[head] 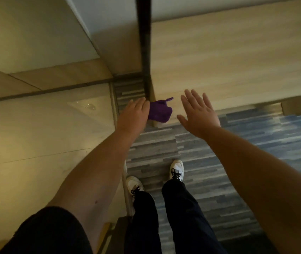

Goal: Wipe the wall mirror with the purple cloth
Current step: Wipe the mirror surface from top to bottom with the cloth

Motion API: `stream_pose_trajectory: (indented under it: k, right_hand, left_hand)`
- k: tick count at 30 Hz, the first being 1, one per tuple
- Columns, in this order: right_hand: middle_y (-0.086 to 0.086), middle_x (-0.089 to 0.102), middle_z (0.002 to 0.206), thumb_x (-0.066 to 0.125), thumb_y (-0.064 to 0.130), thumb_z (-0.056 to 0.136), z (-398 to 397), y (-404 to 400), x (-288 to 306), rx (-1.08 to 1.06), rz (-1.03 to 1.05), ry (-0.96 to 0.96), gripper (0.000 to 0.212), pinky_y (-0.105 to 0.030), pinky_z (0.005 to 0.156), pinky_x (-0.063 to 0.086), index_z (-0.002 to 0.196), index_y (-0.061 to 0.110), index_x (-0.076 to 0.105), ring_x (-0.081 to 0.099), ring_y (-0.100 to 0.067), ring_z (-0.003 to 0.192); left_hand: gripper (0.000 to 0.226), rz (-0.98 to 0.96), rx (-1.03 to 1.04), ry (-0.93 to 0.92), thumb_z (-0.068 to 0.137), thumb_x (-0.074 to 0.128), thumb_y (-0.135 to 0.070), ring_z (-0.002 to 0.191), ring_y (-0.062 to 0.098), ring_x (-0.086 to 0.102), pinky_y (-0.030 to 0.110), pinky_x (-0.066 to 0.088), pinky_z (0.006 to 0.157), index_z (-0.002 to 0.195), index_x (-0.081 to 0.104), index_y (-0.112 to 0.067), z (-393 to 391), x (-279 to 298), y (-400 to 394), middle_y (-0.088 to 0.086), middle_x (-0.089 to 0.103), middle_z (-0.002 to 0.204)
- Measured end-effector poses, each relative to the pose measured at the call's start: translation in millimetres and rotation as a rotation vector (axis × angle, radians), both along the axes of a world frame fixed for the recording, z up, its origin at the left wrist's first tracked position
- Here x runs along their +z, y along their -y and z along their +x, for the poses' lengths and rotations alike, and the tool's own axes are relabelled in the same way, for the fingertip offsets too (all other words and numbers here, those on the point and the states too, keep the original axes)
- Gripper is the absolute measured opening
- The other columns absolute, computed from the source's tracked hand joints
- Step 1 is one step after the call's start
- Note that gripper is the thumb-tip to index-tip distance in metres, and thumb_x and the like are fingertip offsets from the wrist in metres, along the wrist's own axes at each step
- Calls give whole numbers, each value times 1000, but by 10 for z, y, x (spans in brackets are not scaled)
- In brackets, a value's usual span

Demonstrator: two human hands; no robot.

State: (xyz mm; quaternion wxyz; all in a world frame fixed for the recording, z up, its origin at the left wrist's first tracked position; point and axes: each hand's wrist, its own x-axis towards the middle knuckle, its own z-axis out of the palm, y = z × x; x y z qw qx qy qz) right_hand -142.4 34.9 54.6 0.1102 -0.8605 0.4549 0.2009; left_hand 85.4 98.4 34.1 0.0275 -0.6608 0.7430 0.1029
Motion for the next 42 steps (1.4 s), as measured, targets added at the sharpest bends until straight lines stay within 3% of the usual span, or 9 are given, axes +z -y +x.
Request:
stream_pose_trajectory:
  k: [7,11,17,25,32,37,42]
  right_hand:
    - [-4,-13,166,19,55,102,1472,-18,1096,201,-79,131,72,-42,124,-8,158,16,-4,-17,-20,151]
    - [-5,-14,165,19,53,103,2280,-25,1791,253,-243,181,70,-42,121,-14,157,15,-6,-24,-20,147]
    - [-8,-11,165,17,55,104,3157,17,2586,323,-420,226,71,-43,121,-14,157,14,-5,-22,-22,147]
    - [-8,-10,166,18,54,103,3799,358,3564,285,-639,344,71,-44,120,-16,158,14,0,-20,-23,150]
    - [-9,-3,167,26,53,103,4322,1151,4916,270,-907,597,71,-38,118,-23,159,13,7,-14,-22,152]
    - [-14,10,166,25,51,101,4690,1604,5975,292,-1089,748,71,-51,124,2,156,8,20,-3,-27,153]
    - [-16,15,164,17,54,101,4953,1891,6933,309,-1243,747,72,-53,124,7,155,6,23,3,-30,153]
  left_hand:
    - [57,-225,209,113,75,78,-1,111,40,62,46,51,95,128,58,6,1380,1188,-451,25,63,125]
    - [60,-357,306,192,86,69,-3,133,37,47,46,34,113,141,45,5,2180,1881,-612,24,49,143]
    - [58,-502,396,275,93,59,-7,141,32,37,44,24,118,146,38,1,3027,2742,-797,20,41,151]
    - [50,-683,361,353,85,66,1,127,39,53,49,37,109,133,52,7,3756,3657,-651,27,55,136]
    - [59,-917,294,465,76,77,7,125,39,55,52,41,108,130,55,8,4258,4993,89,27,55,135]
    - [59,-1065,253,544,72,78,12,122,39,57,52,38,107,128,57,9,4526,6100,637,27,57,133]
    - [66,-1203,276,600,68,78,15,124,39,56,53,36,108,130,56,8,4763,7109,894,27,55,135]
